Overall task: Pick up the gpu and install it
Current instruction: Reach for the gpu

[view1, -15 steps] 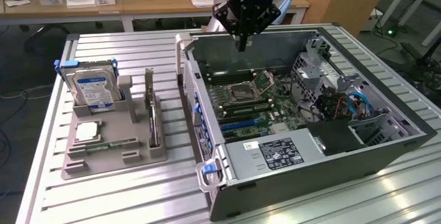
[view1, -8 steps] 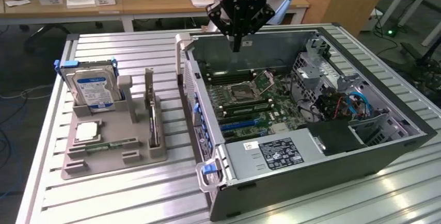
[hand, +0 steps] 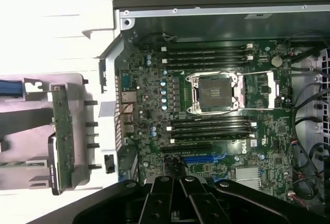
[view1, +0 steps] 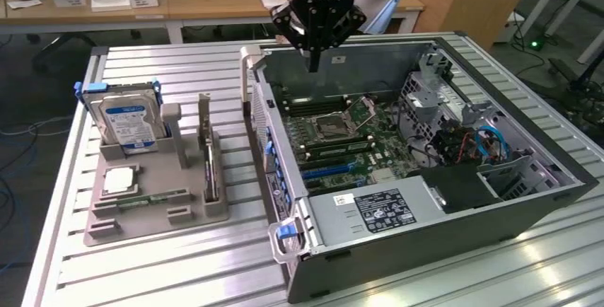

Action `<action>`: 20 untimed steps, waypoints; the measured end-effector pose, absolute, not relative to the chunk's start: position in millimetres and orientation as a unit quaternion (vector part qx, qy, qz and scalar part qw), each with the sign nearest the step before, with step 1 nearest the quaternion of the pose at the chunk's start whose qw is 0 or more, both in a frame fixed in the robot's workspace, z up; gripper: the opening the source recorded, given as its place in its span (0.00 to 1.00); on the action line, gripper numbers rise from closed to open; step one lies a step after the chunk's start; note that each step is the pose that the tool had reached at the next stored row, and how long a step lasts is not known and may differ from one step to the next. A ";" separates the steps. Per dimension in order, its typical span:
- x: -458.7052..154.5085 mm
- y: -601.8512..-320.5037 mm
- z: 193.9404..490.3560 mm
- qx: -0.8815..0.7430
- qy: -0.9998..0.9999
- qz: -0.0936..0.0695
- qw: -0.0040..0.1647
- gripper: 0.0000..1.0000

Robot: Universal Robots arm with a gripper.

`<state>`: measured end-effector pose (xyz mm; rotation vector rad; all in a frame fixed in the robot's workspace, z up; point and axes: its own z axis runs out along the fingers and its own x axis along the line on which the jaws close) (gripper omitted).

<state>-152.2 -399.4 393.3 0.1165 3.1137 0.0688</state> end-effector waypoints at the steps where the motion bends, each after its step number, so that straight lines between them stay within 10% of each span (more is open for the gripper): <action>1: -154.0 -399.4 393.3 0.037 0.999 0.022 0.012 0.11; 20: -189.4 -399.9 393.3 0.037 0.999 0.022 0.012 0.11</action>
